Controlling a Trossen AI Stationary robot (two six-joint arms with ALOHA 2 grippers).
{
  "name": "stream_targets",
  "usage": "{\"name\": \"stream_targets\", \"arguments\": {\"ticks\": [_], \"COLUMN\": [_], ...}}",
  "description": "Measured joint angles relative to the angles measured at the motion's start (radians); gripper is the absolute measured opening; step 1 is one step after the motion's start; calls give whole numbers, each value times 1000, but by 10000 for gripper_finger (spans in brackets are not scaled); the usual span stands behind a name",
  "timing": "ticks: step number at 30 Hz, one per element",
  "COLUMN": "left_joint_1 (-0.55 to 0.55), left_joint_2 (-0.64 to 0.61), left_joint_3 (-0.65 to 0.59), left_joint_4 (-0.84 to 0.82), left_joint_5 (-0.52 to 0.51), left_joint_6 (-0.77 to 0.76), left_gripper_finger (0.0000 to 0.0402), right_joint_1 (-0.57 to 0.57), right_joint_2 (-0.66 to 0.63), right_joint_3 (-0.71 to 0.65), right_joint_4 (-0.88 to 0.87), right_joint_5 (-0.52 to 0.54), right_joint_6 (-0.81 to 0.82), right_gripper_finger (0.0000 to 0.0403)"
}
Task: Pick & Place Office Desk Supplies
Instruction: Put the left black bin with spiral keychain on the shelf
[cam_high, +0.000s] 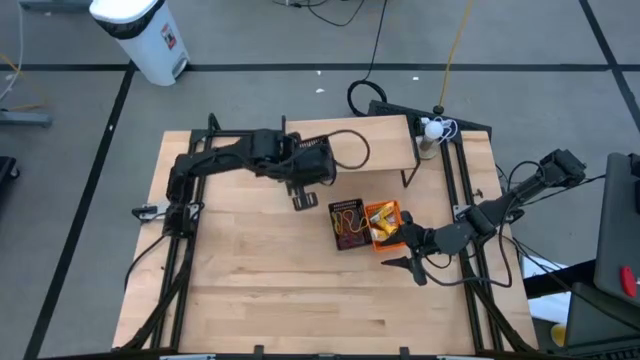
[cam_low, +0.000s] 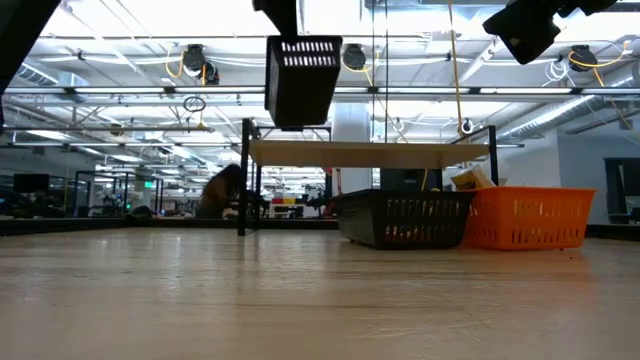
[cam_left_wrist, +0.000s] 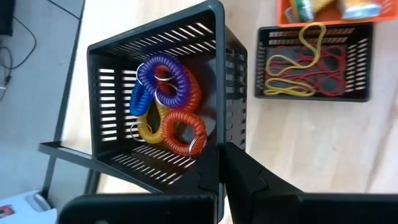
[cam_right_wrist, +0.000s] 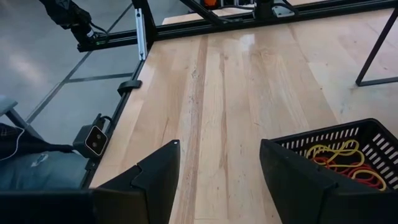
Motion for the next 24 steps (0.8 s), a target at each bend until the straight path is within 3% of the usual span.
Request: {"name": "stream_targets", "arguments": {"ticks": [15, 24], "left_joint_1": [173, 193], "left_joint_2": [0, 0], "left_joint_3": [-8, -123], "left_joint_4": [2, 26], "left_joint_5": [-4, 3], "left_joint_6": [146, 204], "left_gripper_finger": [4, 4], "right_joint_1": [-21, -58], "right_joint_2": [0, 0], "right_joint_3": [0, 0], "right_joint_4": [0, -14], "right_joint_5": [1, 1], "right_joint_6": [-53, -53], "right_gripper_finger": [210, 210]}}
